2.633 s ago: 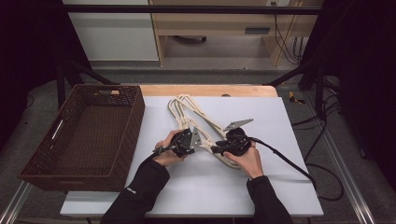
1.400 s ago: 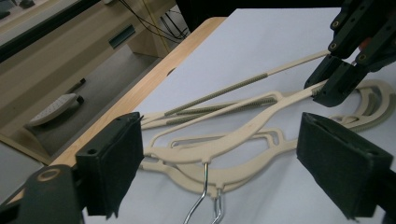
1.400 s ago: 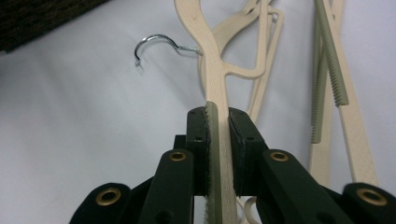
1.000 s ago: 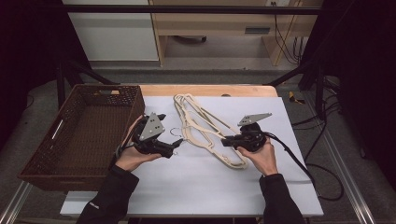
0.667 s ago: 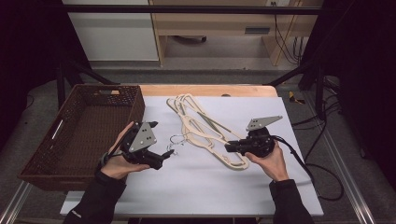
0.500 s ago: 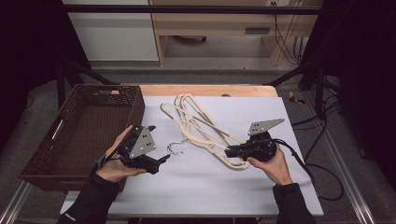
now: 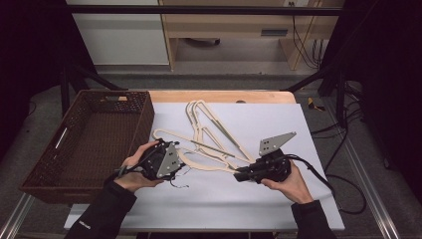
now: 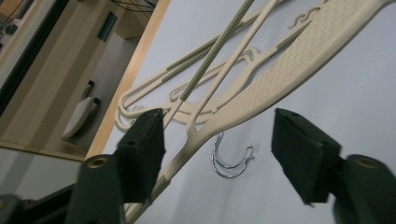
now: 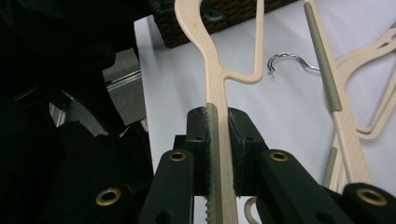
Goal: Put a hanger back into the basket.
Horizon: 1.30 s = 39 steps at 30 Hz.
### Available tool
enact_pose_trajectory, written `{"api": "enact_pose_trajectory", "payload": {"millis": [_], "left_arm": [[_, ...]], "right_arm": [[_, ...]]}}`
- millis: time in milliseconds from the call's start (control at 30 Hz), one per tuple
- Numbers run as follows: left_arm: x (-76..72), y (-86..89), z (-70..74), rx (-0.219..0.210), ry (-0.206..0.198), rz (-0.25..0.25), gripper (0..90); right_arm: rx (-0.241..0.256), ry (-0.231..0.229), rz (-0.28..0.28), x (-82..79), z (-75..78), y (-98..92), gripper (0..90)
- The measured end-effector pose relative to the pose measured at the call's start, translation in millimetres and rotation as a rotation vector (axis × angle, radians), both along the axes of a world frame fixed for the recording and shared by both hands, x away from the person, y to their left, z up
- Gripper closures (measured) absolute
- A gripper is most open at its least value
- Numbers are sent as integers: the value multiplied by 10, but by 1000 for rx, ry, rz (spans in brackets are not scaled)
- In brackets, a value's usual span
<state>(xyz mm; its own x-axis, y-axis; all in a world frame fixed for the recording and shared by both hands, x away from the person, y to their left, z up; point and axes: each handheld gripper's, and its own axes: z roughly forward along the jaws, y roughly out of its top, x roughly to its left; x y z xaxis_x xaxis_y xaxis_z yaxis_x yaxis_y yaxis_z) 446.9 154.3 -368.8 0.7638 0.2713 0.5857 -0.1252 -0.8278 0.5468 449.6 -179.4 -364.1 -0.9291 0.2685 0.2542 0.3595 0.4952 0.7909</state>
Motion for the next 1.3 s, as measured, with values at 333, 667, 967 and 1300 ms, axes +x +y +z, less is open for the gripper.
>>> {"api": "enact_pose_trajectory", "payload": {"millis": [333, 667, 967, 1300], "left_arm": [[-47, 46, -10, 44, -43, -47, 692], [-67, 111, 35, 17, -4, -63, 778], [-65, 101, 41, 19, 78, -73, 825], [-112, 45, -3, 7, 146, -55, 853]], "right_arm": [[-16, 11, 36, -9, -13, 4, 799], [7, 16, 66, 62, 4, -25, 799], [51, -29, 45, 129, 60, -105, 811], [24, -128, -46, 163, 56, -122, 678]]}}
